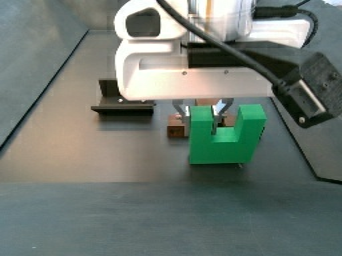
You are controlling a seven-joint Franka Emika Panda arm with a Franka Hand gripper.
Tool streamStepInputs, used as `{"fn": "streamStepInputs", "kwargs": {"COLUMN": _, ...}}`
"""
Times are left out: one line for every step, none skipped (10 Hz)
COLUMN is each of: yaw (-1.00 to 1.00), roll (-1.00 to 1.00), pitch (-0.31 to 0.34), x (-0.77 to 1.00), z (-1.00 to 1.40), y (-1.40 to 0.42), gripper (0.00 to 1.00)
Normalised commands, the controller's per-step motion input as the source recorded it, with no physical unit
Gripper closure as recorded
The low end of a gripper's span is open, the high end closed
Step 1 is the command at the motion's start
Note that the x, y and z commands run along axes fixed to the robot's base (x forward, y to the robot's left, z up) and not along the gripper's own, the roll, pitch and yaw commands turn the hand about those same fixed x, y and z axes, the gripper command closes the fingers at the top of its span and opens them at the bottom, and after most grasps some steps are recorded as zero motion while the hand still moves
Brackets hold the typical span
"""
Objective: Pick up the green object. Move up. Move to above the board. Insert the green object.
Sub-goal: Pick up the green object, then move up, then move to above the board.
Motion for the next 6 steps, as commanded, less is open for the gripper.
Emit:
{"fn": "streamStepInputs", "kwargs": {"yaw": 0.00, "roll": 0.00, "pitch": 0.000, "x": 0.00, "z": 0.00, "y": 0.00, "gripper": 1.00}}
{"fn": "streamStepInputs", "kwargs": {"yaw": 0.00, "roll": 0.00, "pitch": 0.000, "x": 0.00, "z": 0.83, "y": 0.00, "gripper": 1.00}}
{"fn": "streamStepInputs", "kwargs": {"yaw": -0.04, "roll": -0.01, "pitch": 0.027, "x": -0.05, "z": 0.78, "y": 0.01, "gripper": 1.00}}
{"fn": "streamStepInputs", "kwargs": {"yaw": -0.04, "roll": 0.02, "pitch": 0.035, "x": -0.06, "z": 0.47, "y": 0.00, "gripper": 1.00}}
{"fn": "streamStepInputs", "kwargs": {"yaw": -0.02, "roll": 0.04, "pitch": 0.020, "x": -0.02, "z": 0.21, "y": 0.00, "gripper": 1.00}}
{"fn": "streamStepInputs", "kwargs": {"yaw": 0.00, "roll": 0.00, "pitch": 0.000, "x": 0.00, "z": 1.40, "y": 0.00, "gripper": 1.00}}
